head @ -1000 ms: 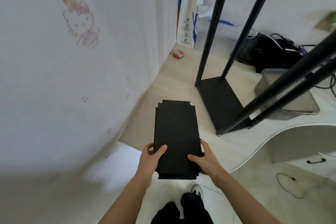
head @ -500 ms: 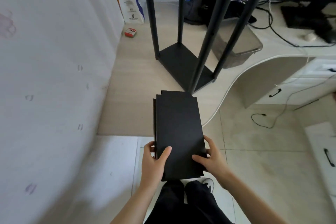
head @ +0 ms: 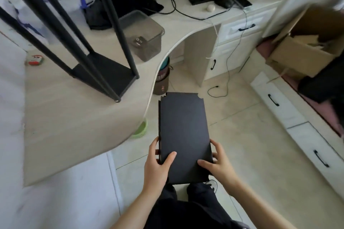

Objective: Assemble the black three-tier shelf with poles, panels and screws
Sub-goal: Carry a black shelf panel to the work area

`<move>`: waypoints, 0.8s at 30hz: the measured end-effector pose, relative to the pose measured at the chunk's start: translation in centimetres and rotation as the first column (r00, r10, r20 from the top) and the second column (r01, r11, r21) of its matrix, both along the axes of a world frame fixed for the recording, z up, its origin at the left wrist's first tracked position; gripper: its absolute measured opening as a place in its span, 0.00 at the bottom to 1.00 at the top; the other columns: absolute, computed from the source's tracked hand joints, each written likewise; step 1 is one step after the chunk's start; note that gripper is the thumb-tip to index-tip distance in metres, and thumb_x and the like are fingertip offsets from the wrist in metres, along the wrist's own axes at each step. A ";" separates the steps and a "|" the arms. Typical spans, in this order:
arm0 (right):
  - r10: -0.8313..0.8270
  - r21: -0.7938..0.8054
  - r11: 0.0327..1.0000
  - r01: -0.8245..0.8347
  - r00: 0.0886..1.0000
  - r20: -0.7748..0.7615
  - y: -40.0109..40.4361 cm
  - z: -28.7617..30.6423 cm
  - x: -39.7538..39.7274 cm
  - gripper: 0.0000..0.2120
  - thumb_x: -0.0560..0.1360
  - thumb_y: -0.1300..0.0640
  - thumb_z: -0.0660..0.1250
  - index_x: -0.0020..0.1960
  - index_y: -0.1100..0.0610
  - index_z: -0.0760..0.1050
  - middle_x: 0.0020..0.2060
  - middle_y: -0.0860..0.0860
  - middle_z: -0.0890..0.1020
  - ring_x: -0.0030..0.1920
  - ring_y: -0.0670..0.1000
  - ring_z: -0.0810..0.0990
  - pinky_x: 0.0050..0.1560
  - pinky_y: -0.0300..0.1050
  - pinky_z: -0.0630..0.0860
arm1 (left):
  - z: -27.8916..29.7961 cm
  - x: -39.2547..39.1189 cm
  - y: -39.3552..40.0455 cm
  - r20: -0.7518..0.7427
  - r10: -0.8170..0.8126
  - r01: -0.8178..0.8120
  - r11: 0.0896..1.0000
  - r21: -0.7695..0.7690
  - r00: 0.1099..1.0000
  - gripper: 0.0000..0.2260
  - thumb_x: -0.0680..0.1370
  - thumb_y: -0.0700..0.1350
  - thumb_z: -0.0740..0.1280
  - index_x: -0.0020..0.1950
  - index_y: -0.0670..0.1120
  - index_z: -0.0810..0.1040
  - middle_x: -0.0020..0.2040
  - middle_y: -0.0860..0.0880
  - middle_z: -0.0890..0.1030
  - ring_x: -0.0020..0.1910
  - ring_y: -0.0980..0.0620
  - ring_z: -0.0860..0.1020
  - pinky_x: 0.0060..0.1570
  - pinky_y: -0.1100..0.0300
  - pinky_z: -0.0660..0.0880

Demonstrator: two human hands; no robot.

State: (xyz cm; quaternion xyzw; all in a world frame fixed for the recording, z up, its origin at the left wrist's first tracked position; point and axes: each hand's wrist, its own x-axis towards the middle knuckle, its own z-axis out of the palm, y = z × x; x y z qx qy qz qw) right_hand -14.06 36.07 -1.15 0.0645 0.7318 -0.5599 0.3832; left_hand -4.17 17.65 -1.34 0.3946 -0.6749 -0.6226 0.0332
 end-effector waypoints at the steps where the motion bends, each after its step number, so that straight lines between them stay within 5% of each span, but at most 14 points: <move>1: -0.029 -0.001 1.000 0.029 1.000 0.001 1.7 -0.1 -0.6 0.34 0.73 0.66 0.72 0.68 0.38 0.63 0.56 0.53 0.79 0.60 0.54 0.78 0.58 0.53 0.80 | -0.2 -1.1 1.4 -0.001 -0.028 0.028 1.000 0.002 1.000 0.29 0.75 0.53 0.75 0.71 0.66 0.66 0.57 0.56 0.80 0.49 0.59 0.83 0.51 0.53 0.82; 10: -0.258 0.043 0.965 0.259 0.966 -0.017 16.5 -0.7 -6.0 0.36 0.73 0.64 0.70 0.70 0.37 0.61 0.54 0.49 0.78 0.59 0.49 0.77 0.52 0.45 0.81 | -2.0 -11.6 14.4 0.012 -0.283 0.282 0.958 0.055 0.959 0.29 0.76 0.53 0.74 0.73 0.64 0.66 0.60 0.58 0.78 0.51 0.63 0.81 0.42 0.65 0.80; 13: -0.337 0.040 0.941 0.337 0.941 -0.025 20.3 -1.0 -7.3 0.35 0.73 0.65 0.70 0.69 0.36 0.62 0.54 0.46 0.78 0.58 0.45 0.76 0.45 0.38 0.80 | -2.6 -14.6 17.9 0.017 -0.368 0.366 0.928 0.069 0.930 0.29 0.76 0.54 0.74 0.74 0.63 0.65 0.62 0.59 0.78 0.53 0.62 0.81 0.41 0.64 0.80; 16: -0.428 0.038 0.903 0.428 0.904 -0.015 23.7 -1.3 -8.7 0.36 0.72 0.66 0.70 0.69 0.37 0.62 0.53 0.47 0.79 0.56 0.43 0.77 0.39 0.35 0.78 | -3.2 -17.6 21.2 0.038 -0.458 0.456 0.888 0.051 0.888 0.31 0.75 0.56 0.73 0.75 0.63 0.63 0.65 0.59 0.76 0.60 0.56 0.78 0.54 0.56 0.81; 24: -0.614 0.077 0.787 0.612 0.790 -0.001 31.5 -2.1 -13.4 0.36 0.70 0.63 0.70 0.68 0.34 0.63 0.54 0.50 0.80 0.56 0.50 0.80 0.44 0.41 0.80 | -4.7 -26.3 28.9 0.037 -0.629 0.625 0.777 0.077 0.777 0.32 0.71 0.62 0.74 0.72 0.67 0.64 0.62 0.62 0.78 0.58 0.55 0.81 0.56 0.50 0.81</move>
